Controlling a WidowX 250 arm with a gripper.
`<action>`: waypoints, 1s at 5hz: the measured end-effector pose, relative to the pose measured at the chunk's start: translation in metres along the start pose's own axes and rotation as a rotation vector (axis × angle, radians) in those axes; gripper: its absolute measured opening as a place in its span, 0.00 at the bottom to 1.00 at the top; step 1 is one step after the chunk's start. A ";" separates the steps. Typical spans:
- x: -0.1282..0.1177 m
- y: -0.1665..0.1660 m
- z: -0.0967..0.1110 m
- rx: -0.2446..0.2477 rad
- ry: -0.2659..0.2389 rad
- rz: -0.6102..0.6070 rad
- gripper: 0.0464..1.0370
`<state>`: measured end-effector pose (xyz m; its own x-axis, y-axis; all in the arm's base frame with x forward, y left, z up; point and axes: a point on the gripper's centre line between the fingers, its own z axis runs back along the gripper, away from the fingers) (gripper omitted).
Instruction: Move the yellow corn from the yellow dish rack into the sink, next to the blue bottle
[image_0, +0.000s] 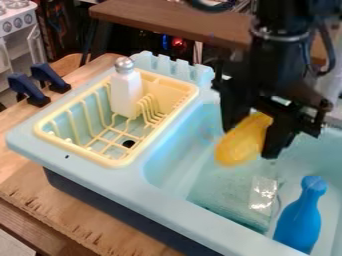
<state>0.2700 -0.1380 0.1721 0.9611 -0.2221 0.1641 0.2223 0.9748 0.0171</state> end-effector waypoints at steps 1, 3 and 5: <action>0.007 -0.008 -0.019 -0.047 -0.080 0.106 0.65; 0.028 -0.011 -0.047 -0.073 -0.181 0.354 0.65; 0.051 -0.029 -0.052 -0.086 -0.170 0.287 0.65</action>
<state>0.3215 -0.1788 0.1284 0.9471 0.0750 0.3121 -0.0338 0.9902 -0.1355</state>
